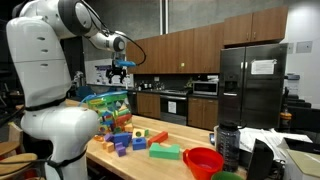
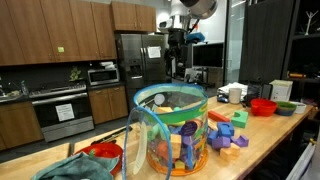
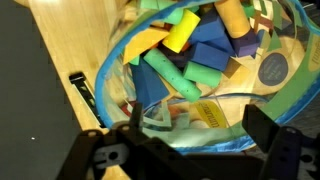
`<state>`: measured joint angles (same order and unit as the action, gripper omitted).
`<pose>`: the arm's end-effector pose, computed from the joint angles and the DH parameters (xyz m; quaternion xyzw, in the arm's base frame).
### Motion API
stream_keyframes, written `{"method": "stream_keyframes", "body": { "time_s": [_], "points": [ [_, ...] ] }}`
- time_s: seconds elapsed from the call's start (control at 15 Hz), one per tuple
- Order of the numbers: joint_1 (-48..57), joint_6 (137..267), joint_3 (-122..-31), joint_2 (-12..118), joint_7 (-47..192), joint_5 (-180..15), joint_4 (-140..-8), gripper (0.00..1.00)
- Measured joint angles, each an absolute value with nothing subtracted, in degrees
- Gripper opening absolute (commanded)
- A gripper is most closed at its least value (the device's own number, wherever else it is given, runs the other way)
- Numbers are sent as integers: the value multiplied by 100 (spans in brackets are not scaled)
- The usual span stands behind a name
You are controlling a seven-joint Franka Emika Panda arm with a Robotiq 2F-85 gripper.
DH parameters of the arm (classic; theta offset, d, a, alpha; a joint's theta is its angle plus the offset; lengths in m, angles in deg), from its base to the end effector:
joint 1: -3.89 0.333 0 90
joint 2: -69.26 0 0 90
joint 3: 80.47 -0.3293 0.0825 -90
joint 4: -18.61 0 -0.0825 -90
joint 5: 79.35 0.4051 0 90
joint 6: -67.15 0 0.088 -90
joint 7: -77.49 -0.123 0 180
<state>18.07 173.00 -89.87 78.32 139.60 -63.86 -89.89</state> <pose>0.4874 0.2458 0.5752 -0.7469 -0.6519 -0.0909 0.0939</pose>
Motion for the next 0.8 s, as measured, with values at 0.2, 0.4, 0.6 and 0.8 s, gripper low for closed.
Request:
{"method": "stream_keyframes", "body": {
  "time_s": [0.2, 0.4, 0.6, 0.8],
  "points": [
    [1860, 17318, -9078, 7833, 13972, -6146, -9155, 100],
    [1861, 17479, -9112, 7850, 13977, -5935, -9404, 100],
    [1862, 17867, -9140, 7871, 13998, -5867, -9765, 100],
    [1864, 18047, -9199, 7873, 14076, -6055, -10065, 100]
  ]
}}
